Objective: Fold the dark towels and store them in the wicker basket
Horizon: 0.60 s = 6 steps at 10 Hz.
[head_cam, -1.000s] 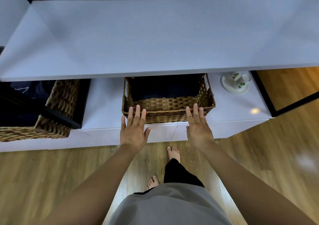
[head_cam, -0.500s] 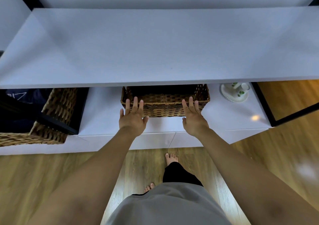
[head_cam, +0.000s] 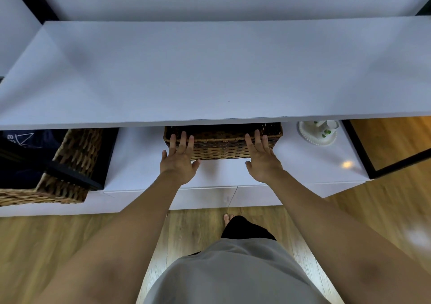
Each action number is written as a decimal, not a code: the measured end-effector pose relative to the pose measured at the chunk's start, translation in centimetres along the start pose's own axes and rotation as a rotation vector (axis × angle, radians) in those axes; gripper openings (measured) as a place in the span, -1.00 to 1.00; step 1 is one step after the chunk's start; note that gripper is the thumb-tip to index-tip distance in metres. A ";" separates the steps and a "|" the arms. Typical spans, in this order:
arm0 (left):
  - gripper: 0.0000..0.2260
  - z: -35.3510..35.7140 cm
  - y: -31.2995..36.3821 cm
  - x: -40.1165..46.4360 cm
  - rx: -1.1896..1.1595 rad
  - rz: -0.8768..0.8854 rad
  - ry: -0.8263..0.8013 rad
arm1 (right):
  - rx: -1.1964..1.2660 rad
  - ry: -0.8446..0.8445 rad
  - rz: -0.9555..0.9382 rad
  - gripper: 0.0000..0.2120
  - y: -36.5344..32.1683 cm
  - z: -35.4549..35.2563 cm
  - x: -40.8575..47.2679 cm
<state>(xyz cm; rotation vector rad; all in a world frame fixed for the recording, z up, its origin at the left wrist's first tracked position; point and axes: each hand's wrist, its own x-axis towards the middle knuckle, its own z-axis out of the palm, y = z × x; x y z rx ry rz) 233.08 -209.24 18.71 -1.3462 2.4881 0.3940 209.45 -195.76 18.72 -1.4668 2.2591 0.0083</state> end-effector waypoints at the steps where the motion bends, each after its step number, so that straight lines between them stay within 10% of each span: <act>1: -0.27 -0.2 0.1 -0.1 0.004 0.003 -0.006 | -0.034 -0.004 -0.002 -0.18 0.0 0.0 -0.2; 6: -0.16 0.0 -1.5 -5.3 0.146 0.027 0.072 | -0.109 -0.070 -0.004 -0.08 -2.3 -0.2 -5.1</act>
